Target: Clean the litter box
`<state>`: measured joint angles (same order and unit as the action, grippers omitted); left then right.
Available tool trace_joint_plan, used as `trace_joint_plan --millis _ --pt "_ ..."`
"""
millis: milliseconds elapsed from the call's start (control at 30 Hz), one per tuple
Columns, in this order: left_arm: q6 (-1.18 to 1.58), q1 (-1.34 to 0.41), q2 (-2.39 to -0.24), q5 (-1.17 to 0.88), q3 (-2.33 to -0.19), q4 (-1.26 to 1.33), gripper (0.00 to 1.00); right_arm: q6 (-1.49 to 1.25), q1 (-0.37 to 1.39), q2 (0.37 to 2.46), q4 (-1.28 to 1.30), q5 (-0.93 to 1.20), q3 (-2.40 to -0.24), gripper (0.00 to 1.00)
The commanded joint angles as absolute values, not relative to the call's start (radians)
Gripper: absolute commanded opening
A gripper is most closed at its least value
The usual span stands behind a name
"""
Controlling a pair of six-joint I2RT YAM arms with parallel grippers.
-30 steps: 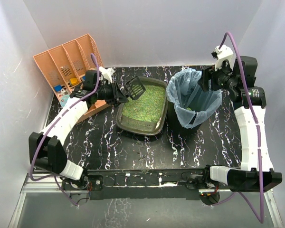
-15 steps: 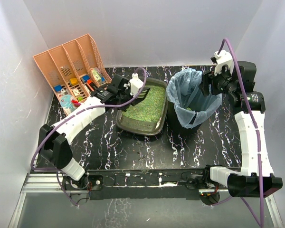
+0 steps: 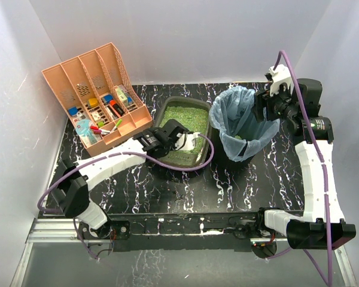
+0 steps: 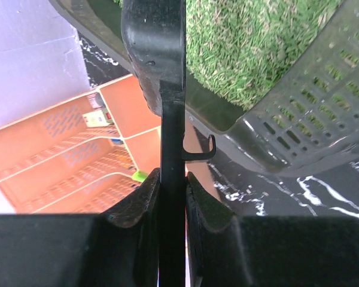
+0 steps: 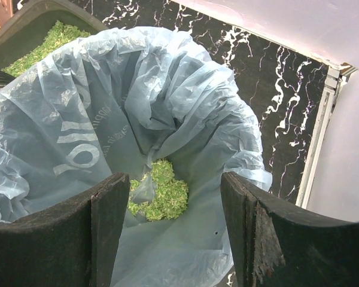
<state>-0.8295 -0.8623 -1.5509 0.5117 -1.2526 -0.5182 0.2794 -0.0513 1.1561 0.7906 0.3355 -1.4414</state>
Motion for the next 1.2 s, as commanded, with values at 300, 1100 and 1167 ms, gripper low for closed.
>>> trace_joint_plan --millis 300,1100,1167 --pt "-0.938 -0.954 -1.619 0.735 -1.129 -0.432 0.00 0.285 -0.048 1.123 0.727 0.327 -1.423 0.68" --pt "-0.793 -1.047 -1.666 0.770 -1.173 -0.607 0.52 0.282 -0.048 1.117 0.716 0.343 -1.404 0.68" --pt "-0.774 -1.054 -1.663 0.769 -1.185 -0.632 0.55 0.282 -0.048 1.117 0.716 0.344 -1.405 0.68"
